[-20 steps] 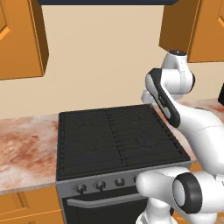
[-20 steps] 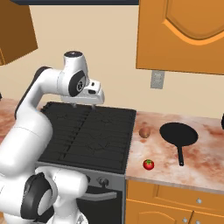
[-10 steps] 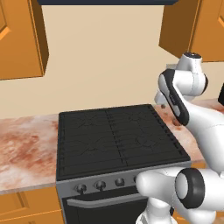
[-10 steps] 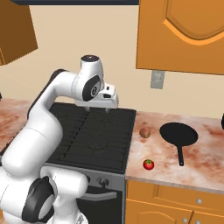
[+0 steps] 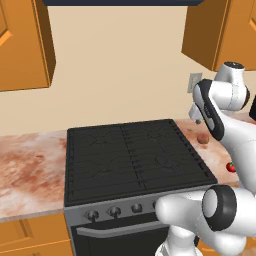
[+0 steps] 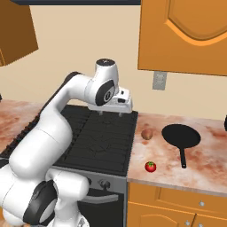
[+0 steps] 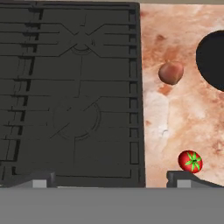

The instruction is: Place the pan on the front left burner on the stove. Then place the tomato and the onion in the pan and turn on the front left burner.

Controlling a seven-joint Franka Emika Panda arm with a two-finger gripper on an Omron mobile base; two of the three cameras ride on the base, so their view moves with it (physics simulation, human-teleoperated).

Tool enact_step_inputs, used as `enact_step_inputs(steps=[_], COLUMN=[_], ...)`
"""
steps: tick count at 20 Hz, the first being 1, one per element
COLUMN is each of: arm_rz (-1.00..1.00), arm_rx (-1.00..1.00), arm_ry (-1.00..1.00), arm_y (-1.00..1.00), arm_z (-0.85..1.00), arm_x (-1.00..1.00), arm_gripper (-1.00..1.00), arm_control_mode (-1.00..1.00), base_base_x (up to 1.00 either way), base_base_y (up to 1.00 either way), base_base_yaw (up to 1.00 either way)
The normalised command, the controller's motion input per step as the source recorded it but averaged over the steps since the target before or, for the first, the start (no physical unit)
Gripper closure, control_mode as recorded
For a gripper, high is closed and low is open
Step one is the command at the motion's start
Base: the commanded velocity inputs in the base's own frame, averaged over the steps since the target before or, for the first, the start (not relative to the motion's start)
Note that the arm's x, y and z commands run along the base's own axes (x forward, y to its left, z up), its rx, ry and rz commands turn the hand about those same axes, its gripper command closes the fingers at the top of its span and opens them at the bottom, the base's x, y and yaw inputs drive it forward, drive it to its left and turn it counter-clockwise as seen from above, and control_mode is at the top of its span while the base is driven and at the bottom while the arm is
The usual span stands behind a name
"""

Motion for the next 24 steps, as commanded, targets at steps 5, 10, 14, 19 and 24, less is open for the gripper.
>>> enact_step_inputs(steps=[5, 10, 14, 19, 24], arm_rz=[-0.04, -0.02, 0.0, 0.0, 0.0], arm_rx=[0.0, 0.0, 0.0, 0.0, 0.0], arm_ry=[0.0, 0.0, 0.0, 0.02, 0.02], arm_y=[-0.39, -0.42, -0.44, -0.42, -0.4], arm_z=[-0.05, -0.07, -0.1, -0.14, -0.17], arm_x=[0.0, 0.0, 0.0, 0.0, 0.0], arm_gripper=[-1.0, -1.0, -1.0, -1.0, -1.0], arm_control_mode=[-1.0, -1.0, -1.0, -1.0, -1.0], base_base_x=[0.0, 0.0, 0.0, 0.0, 0.0], base_base_y=[0.0, 0.0, 0.0, 0.0, 0.0], base_base_yaw=[0.0, 0.0, 0.0, 0.0, 0.0])
